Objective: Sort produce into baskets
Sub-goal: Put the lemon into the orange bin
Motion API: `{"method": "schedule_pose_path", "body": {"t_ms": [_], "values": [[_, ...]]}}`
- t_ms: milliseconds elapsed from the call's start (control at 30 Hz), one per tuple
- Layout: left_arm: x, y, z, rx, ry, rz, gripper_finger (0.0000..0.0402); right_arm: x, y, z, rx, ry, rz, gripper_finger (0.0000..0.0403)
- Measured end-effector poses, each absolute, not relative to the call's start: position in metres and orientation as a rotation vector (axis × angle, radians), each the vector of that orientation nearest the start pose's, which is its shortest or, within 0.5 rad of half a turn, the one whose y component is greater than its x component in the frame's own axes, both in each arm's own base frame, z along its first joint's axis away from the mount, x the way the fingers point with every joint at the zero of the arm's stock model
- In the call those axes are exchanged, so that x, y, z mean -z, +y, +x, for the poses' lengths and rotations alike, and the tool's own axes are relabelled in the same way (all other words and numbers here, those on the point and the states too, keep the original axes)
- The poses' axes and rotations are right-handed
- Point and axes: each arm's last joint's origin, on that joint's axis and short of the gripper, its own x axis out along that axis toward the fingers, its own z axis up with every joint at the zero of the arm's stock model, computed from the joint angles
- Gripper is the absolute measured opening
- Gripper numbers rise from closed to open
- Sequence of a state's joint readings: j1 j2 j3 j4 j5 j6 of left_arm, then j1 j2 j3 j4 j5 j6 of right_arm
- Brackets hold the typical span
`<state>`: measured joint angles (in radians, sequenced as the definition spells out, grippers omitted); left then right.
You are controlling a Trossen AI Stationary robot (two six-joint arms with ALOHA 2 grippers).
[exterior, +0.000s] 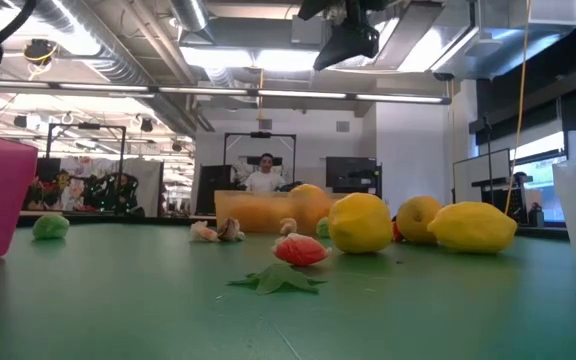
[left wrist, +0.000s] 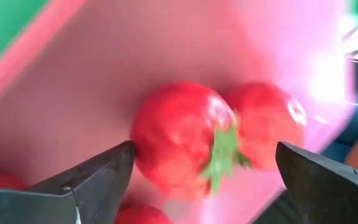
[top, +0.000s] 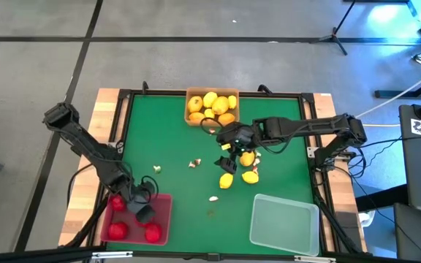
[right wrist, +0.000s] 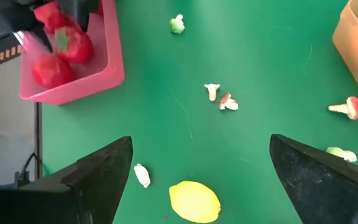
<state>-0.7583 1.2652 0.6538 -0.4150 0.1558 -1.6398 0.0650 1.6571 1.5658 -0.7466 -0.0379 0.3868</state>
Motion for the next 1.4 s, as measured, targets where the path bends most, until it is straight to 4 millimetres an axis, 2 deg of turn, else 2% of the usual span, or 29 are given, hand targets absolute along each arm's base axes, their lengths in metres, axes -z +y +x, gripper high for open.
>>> {"method": "schedule_pose_path", "body": {"t_ms": [267,467,667,867,1000,1133,1300,1400], "values": [[-0.223,-0.152,0.191,-0.034,1.242,-1.095,0.0381,-0.354,0.024,0.348,0.026,0.733,0.337,0.0374],[-0.26,-0.13,0.21,0.049,1.077,-1.085,0.0381,-0.366,0.023,0.33,0.026,0.743,0.303,0.0374],[-0.284,-0.098,0.224,0.015,0.865,-1.014,0.0381,-0.372,0.034,0.297,0.036,0.881,0.235,0.0374],[-0.281,-0.066,0.243,-0.078,0.753,-0.886,0.0381,-0.391,0.056,0.259,0.033,0.878,0.223,0.0374],[-0.28,-0.049,0.264,-0.061,0.633,-0.786,0.0382,-0.405,0.07,0.232,0.056,0.817,0.179,0.0374],[-0.275,-0.038,0.286,-0.029,0.542,-0.713,0.0382,-0.412,0.076,0.209,0.147,0.786,0.186,0.0374],[-0.255,-0.033,0.309,-0.052,0.614,-0.634,0.0382,-0.413,0.081,0.191,0.258,0.775,0.217,0.0374],[-0.248,-0.035,0.33,-0.054,0.686,-0.566,0.0382,-0.412,0.085,0.186,0.28,0.783,0.227,0.0374]]}}
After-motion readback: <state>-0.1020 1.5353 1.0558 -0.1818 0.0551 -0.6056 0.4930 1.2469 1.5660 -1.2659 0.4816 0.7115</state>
